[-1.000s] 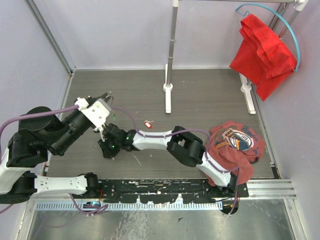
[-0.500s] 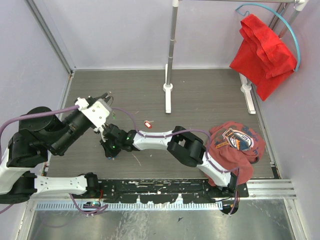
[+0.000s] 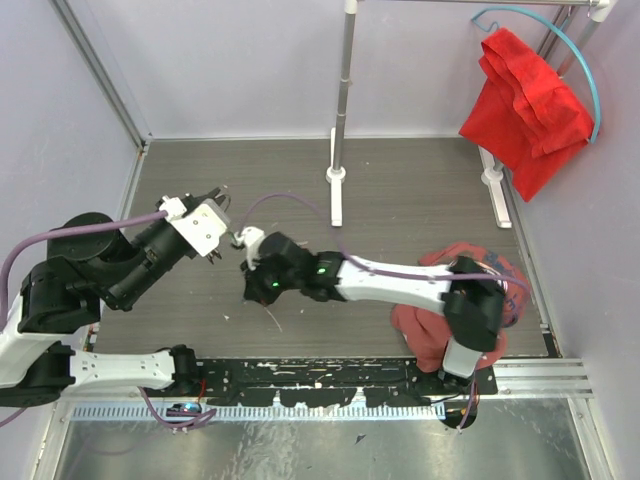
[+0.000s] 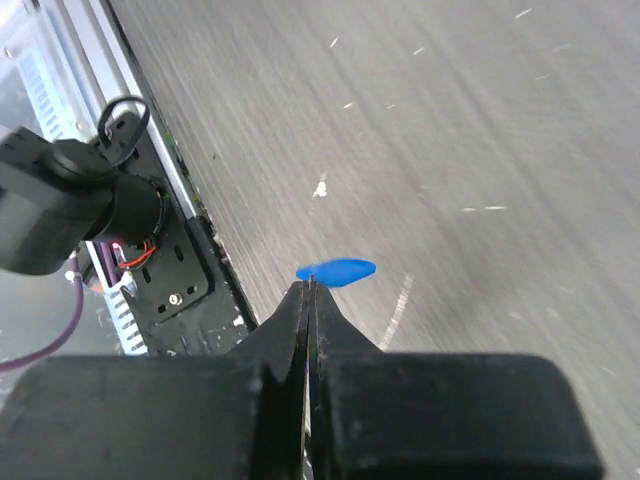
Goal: Put the keys on the keyring
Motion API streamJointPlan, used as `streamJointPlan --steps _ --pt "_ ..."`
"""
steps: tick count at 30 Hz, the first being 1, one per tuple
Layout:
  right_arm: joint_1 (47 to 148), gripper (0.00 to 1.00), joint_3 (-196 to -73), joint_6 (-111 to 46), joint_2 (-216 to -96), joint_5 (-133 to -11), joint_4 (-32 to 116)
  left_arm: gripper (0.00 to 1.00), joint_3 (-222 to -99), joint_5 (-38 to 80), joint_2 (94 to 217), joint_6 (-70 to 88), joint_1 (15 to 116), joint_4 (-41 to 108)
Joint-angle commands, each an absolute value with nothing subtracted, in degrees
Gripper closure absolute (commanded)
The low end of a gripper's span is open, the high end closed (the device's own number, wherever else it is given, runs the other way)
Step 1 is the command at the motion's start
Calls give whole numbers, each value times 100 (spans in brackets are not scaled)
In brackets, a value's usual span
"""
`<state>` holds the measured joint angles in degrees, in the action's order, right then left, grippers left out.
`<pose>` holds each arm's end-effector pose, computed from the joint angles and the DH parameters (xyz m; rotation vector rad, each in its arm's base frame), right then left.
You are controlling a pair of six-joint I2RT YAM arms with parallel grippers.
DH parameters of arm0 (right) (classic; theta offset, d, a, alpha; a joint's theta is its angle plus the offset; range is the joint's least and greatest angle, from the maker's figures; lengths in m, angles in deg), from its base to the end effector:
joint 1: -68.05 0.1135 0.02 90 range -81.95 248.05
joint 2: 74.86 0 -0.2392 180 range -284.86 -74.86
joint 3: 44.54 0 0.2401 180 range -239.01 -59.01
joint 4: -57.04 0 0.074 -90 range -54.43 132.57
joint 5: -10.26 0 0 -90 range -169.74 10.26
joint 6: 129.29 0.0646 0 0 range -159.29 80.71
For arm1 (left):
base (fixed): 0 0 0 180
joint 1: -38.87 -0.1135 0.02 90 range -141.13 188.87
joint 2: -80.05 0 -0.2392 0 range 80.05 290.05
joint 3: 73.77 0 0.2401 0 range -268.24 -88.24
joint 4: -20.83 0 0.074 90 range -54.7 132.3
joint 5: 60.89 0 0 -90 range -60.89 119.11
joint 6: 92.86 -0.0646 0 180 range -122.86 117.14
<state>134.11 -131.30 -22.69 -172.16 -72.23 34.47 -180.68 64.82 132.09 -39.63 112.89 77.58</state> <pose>0.1554 0.3709 0.2314 -1.0398 2.0614 0.9392 0.0741 -0.1217 0.4943 0.9853 1.2574 -0.0058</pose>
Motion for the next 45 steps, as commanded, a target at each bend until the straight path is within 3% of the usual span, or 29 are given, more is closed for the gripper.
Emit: streamJointPlan --steps 1,7,13,21,45 --pt "13088 100 -12494 -2712 -15613 -7690 3250 100 -17909 6232 13247 -3921 11275 7560" --pt "12993 99 -12313 -3495 -13964 -8094 2700 100 -17759 5819 13354 -3868 11277 7420" --pt "12927 99 -12727 -4096 -13297 -7188 2149 100 -17657 5614 13351 -3781 11274 7230" --pt "12923 99 -13766 -3893 -13146 -7621 1264 100 -17557 5044 13404 -3678 11272 7265" --pt "12927 99 -15556 -5433 -13543 -6270 170 100 -18380 2672 13927 -3655 11316 8148"
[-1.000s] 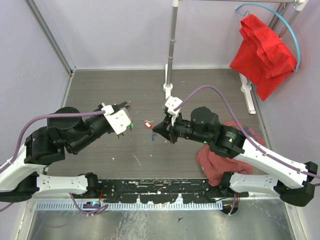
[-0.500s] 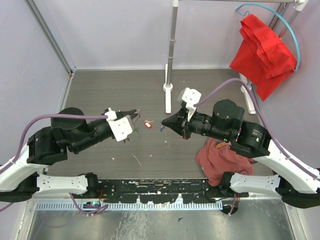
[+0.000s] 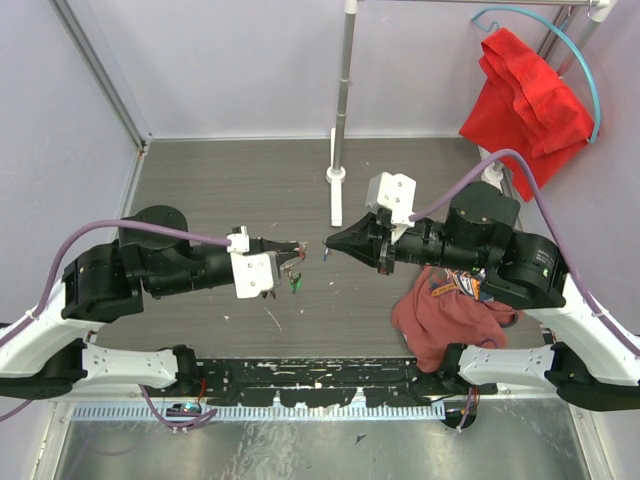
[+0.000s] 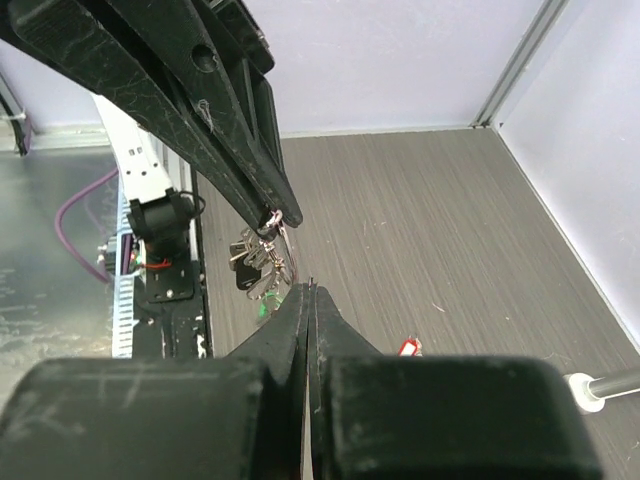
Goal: Put the keys on the keyring
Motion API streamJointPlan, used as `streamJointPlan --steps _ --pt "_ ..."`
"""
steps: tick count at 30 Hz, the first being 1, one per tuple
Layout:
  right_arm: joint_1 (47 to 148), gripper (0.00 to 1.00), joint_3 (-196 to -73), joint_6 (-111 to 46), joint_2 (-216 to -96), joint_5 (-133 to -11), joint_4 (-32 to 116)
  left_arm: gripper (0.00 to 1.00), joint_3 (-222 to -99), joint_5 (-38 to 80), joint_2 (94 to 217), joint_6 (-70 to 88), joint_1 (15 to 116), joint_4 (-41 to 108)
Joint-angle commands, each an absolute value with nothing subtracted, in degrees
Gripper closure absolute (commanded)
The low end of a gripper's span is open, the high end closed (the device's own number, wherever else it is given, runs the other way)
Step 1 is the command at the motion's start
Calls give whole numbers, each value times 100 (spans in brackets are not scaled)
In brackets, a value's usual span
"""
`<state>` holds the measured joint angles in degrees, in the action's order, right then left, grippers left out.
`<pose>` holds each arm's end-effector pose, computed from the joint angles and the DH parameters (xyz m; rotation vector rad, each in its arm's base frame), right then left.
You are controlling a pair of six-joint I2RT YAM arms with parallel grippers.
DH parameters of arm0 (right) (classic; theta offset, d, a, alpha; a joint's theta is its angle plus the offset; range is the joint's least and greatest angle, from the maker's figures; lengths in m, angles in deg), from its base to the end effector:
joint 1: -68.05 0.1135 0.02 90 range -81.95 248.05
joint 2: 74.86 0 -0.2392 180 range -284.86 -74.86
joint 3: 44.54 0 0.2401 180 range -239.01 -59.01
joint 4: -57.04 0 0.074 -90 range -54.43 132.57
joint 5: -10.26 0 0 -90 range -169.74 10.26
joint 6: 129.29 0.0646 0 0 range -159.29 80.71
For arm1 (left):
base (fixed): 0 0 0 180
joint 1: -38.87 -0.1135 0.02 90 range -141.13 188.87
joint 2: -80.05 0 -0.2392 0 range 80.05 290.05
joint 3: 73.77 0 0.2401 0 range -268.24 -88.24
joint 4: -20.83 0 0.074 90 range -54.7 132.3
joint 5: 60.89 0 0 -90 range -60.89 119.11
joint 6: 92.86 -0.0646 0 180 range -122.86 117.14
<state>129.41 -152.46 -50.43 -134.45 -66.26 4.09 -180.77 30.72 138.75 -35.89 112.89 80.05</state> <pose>0.0802 0.1783 0.4881 -1.1623 1.2696 0.8529 0.0545 -0.1836 0.4709 1.4251 1.0793 -0.4931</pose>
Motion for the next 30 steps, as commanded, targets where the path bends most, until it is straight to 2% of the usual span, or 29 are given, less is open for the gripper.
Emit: streamJointPlan --steps 1,30 --pt "12928 100 -15617 -5517 -13595 -6216 84 100 -18404 2667 13942 -3654 11328 8152" --pt "12922 100 -15830 -5750 -13866 -5318 337 100 -18784 2514 14342 -3689 11621 8539"
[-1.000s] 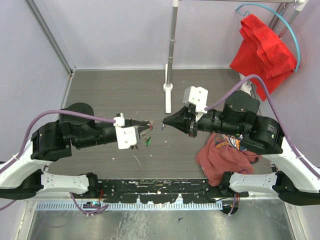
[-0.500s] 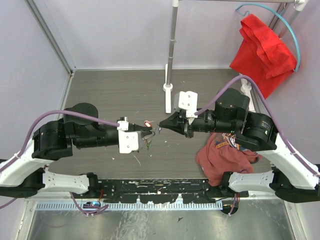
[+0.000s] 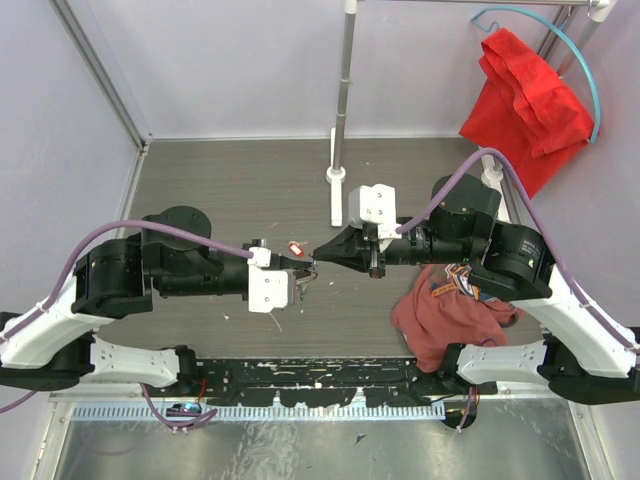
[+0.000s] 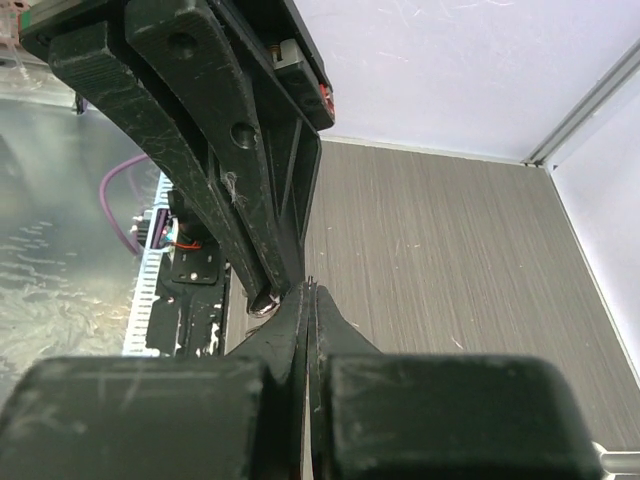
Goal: Put the keys on the keyring
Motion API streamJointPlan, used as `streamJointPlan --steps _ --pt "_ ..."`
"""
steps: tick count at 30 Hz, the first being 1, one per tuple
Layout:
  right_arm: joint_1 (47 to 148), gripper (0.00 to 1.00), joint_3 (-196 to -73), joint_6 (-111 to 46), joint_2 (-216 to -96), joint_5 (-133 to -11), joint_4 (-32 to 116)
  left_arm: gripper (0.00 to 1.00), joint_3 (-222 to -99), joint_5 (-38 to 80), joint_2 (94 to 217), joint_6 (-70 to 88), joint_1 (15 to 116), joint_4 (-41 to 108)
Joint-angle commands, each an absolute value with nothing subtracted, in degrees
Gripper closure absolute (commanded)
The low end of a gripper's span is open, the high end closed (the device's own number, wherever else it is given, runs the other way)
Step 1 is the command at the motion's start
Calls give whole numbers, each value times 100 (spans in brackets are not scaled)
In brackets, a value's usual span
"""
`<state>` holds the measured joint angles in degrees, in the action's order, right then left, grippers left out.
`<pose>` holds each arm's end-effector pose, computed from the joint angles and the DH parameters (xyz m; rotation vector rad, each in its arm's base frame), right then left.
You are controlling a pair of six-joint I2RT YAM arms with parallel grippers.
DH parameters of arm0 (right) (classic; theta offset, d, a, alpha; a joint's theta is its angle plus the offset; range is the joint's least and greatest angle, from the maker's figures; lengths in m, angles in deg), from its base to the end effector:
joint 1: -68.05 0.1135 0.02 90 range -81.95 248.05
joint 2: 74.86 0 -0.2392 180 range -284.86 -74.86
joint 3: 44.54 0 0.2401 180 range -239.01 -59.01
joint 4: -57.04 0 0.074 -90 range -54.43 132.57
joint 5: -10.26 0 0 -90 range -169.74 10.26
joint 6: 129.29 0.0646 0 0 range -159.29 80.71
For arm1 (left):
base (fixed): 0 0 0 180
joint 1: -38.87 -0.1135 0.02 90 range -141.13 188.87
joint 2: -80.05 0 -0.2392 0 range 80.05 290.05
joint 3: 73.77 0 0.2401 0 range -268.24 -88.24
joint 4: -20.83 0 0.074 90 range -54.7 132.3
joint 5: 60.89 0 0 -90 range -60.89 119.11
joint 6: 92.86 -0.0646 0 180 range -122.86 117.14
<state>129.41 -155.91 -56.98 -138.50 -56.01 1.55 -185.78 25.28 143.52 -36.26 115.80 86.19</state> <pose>0.0765 0.1943 0.4875 -1.3633 1.1473 0.9109 0.0421 -0.2003 0.4674 1.5905 1.0493 -0.5835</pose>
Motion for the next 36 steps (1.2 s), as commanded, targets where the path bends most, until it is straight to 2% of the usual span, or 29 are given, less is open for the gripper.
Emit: streamJointPlan --steps 1,36 --pt "12927 100 -15832 -5749 -13867 -5280 337 100 -18782 2523 14342 -3702 11621 8539" --pt "12923 100 -16196 -5724 -14153 -4636 -383 100 -18712 2537 14185 -3998 11804 8620"
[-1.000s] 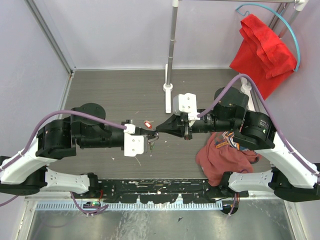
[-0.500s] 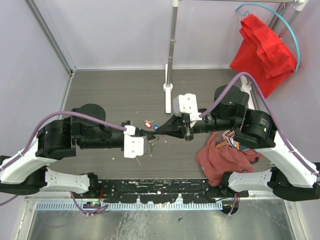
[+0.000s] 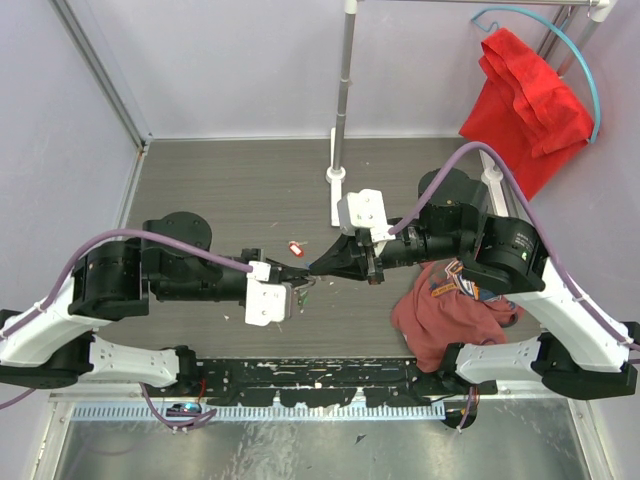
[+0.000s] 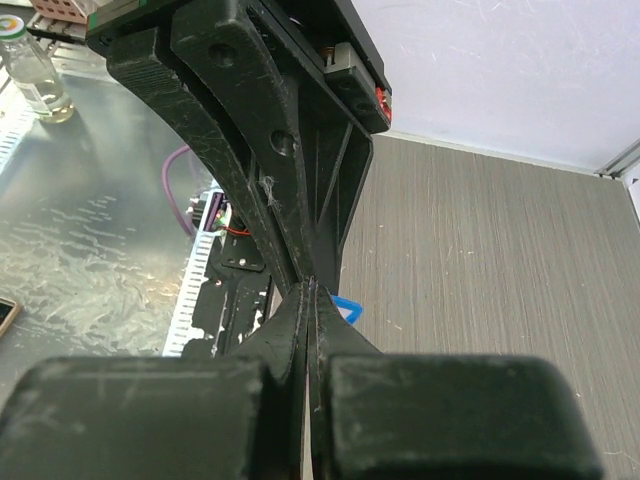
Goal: Put the keys on the keyring
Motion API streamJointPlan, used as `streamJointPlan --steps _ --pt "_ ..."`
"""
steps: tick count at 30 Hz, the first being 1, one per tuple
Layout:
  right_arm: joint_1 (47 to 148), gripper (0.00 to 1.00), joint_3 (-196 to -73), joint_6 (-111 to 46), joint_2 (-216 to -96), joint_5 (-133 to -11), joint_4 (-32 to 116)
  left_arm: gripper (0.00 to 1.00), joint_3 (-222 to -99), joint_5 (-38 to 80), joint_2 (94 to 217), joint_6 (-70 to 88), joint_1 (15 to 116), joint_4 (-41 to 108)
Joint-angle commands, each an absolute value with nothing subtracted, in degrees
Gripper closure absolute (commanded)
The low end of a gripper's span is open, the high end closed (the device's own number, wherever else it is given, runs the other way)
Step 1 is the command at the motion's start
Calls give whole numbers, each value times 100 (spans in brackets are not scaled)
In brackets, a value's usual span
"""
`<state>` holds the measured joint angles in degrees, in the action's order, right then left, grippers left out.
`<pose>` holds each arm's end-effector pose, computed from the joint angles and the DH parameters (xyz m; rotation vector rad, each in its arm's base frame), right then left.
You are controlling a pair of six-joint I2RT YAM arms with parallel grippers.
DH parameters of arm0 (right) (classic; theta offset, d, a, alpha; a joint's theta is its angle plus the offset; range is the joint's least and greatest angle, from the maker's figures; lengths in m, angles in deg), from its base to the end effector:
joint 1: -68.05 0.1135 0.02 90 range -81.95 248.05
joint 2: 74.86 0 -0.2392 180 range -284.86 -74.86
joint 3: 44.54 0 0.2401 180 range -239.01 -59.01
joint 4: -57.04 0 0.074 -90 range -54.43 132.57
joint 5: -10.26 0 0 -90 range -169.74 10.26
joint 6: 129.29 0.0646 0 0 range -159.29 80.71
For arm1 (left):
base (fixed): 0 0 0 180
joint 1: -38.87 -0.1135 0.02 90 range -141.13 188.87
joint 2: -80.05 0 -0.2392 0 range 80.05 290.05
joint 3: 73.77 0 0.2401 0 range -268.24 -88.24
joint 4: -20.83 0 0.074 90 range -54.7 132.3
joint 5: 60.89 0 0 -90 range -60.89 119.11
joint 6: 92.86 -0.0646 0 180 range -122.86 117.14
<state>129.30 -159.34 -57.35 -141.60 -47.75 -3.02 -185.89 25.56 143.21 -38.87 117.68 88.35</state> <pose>0.0720 0.2023 0.4851 -1.4864 1.1314 1.0273 0.0351 -0.1979 0.4640 1.6525 1.0053 -0.5632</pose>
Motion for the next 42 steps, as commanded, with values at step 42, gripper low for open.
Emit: streamJointPlan --steps 42 --pt "12927 99 -16705 -5757 -14744 -3526 -1627 100 -18867 2537 14237 -4083 11929 8828"
